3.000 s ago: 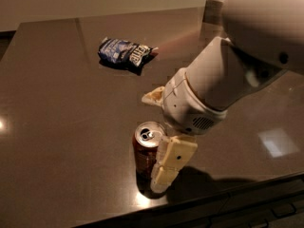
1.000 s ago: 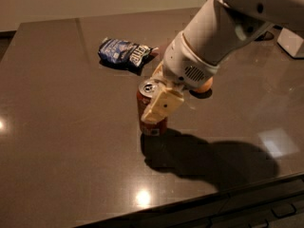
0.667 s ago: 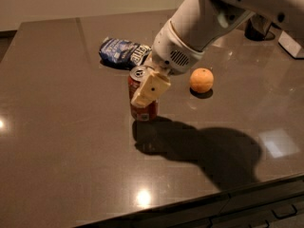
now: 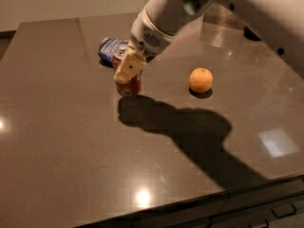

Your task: Move coke can near blue chip bag

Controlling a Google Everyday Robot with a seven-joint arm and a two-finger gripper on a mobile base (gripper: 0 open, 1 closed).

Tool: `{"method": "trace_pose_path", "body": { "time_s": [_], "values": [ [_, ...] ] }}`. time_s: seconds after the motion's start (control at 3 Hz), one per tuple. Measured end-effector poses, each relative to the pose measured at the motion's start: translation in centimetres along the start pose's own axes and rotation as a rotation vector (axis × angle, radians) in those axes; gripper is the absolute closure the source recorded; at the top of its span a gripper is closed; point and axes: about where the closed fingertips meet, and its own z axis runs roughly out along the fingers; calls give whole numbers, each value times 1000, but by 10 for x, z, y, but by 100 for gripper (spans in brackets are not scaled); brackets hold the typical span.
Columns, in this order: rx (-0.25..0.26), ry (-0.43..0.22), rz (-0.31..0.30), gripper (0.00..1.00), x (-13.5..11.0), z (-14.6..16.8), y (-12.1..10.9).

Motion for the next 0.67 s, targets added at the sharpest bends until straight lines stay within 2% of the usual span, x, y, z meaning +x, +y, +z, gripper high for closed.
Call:
{"method": "trace_pose_path", "body": {
  "time_s": [0.33, 0.67],
  "values": [
    [23, 19, -5, 100, -10, 17, -23],
    [20, 56, 24, 100, -9, 33, -48]
  ]
}}
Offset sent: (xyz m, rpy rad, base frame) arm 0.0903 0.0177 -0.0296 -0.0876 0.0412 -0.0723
